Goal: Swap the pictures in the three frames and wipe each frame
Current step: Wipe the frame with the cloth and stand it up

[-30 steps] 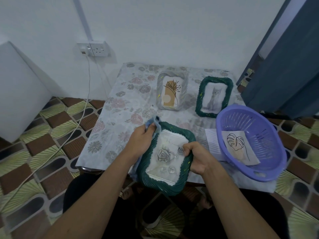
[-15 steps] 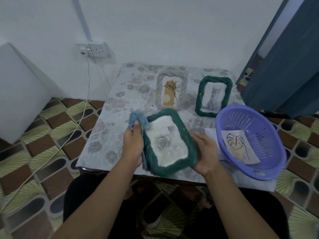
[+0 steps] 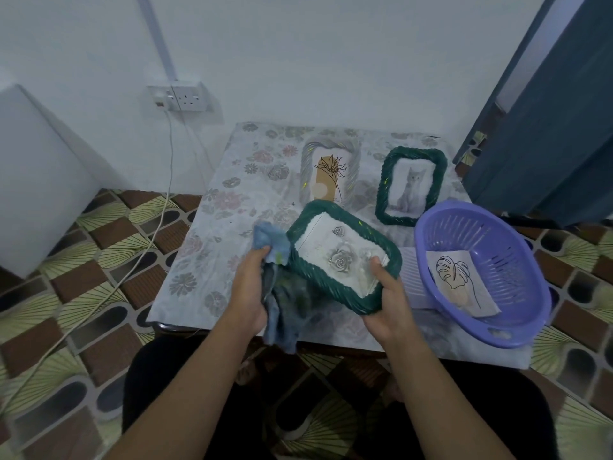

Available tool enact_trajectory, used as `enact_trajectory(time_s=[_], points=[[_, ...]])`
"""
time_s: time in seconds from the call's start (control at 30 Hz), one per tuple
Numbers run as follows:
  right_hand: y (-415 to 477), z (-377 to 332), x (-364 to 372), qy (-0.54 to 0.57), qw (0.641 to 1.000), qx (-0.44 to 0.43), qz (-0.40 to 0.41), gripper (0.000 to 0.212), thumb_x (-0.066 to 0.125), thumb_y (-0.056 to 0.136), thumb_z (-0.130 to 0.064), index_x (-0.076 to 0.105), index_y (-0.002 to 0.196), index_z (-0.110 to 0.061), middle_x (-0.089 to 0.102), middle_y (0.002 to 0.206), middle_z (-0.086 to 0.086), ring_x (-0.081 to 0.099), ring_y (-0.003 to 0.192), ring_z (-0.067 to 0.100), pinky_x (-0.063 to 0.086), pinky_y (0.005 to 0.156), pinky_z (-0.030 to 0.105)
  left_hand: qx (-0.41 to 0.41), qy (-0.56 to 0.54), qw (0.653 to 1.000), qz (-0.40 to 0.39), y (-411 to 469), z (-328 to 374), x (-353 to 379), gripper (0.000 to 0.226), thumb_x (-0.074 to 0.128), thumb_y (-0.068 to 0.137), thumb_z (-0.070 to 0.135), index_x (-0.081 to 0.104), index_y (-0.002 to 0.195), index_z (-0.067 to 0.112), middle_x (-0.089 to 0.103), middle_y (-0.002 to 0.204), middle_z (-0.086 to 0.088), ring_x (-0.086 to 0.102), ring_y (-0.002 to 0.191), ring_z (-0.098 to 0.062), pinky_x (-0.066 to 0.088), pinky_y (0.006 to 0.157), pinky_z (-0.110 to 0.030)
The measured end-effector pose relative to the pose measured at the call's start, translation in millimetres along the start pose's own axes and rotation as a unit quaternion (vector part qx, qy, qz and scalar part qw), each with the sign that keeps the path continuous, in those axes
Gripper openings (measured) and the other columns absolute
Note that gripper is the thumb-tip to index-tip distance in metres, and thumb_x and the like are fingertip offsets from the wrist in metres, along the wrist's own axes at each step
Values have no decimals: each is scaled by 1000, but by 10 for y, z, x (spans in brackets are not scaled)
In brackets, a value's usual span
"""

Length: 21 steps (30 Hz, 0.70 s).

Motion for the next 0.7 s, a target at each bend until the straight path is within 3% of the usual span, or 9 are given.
enact_trajectory(time_s=[0.07, 0.13, 0.2, 0.27, 0.33, 0.4, 0.47, 0.6, 0.7], points=[[9, -50, -10, -17, 1000, -8, -4, 32, 50, 101, -22, 59, 131, -14, 67, 127, 11, 63, 118, 31, 54, 93, 51, 34, -5, 999, -13, -11, 103, -34, 45, 41, 99, 41, 74, 98, 10, 73, 100, -13, 69, 94, -27, 55, 83, -37], [23, -83, -6, -29, 999, -26, -7, 35, 52, 100, -19, 57, 134, -15, 66, 128, 11, 63, 119, 32, 51, 97, 56, 90, 13, 995, -39, -17, 201, -16, 47, 27, 105, 36, 68, 109, 14, 73, 102, -3, 68, 98, -18, 55, 85, -30], [29, -93, 6, -40, 998, -38, -5, 38, 55, 98, -17, 56, 136, -14, 65, 130, 12, 62, 119, 33, 48, 99, 59, 127, 100, 986, -35, 6, 240, 4, 42, 26, 108, 28, 60, 125, 8, 72, 99, 4, 67, 93, -12, 54, 74, -18], [32, -97, 23, -59, 997, -41, -5, 37, 56, 97, -15, 57, 134, -13, 66, 128, 13, 63, 118, 34, 48, 98, 61, 157, 259, 952, -30, 22, 265, 64, 32, 36, 107, 25, 58, 123, 8, 71, 87, 7, 66, 82, -11, 52, 66, -17], [26, -102, 55, -78, 996, -39, -10, 36, 57, 97, -13, 57, 133, -13, 67, 127, 13, 64, 116, 34, 50, 95, 61, 214, 381, 898, -48, 11, 272, 141, 18, 48, 103, 28, 58, 113, 18, 70, 96, 6, 67, 89, -11, 51, 75, -22], [17, -118, 80, -89, 995, -44, -16, 36, 58, 96, -13, 58, 132, -14, 67, 126, 12, 64, 116, 34, 51, 94, 60, 259, 455, 852, -9, -3, 273, 147, 21, 51, 101, 35, 57, 105, 15, 67, 93, -1, 64, 85, -13, 49, 70, -25], [-6, -117, 100, -98, 994, -52, -23, 32, 58, 96, -12, 61, 128, -17, 68, 124, 11, 65, 115, 32, 51, 94, 59, 283, 474, 832, 64, -17, 286, 119, 34, 46, 101, 41, 56, 88, 11, 62, 78, -3, 59, 73, -13, 41, 60, -27], [-71, -66, 100, -91, 994, -55, -28, 26, 57, 96, -9, 66, 112, -27, 72, 117, 4, 68, 109, 28, 54, 90, 55, 257, 481, 829, 127, -9, 337, 121, 50, 36, 104, 43, 44, 63, 15, 48, 60, -1, 46, 56, -14, 27, 51, -30], [-54, -79, 51, -87, 995, -51, -19, 35, 59, 95, -12, 59, 130, -18, 68, 126, 10, 65, 114, 32, 53, 91, 59, 245, 438, 863, 61, 34, 270, 110, 41, 42, 103, 42, 52, 72, 17, 55, 62, 5, 53, 58, -9, 36, 54, -26]])
Point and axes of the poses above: each hand's wrist, its own y-axis towards the middle knuckle, its own x-axis out of the palm, z = x × y, the point moved 5 cm from there along y, towards the middle knuckle
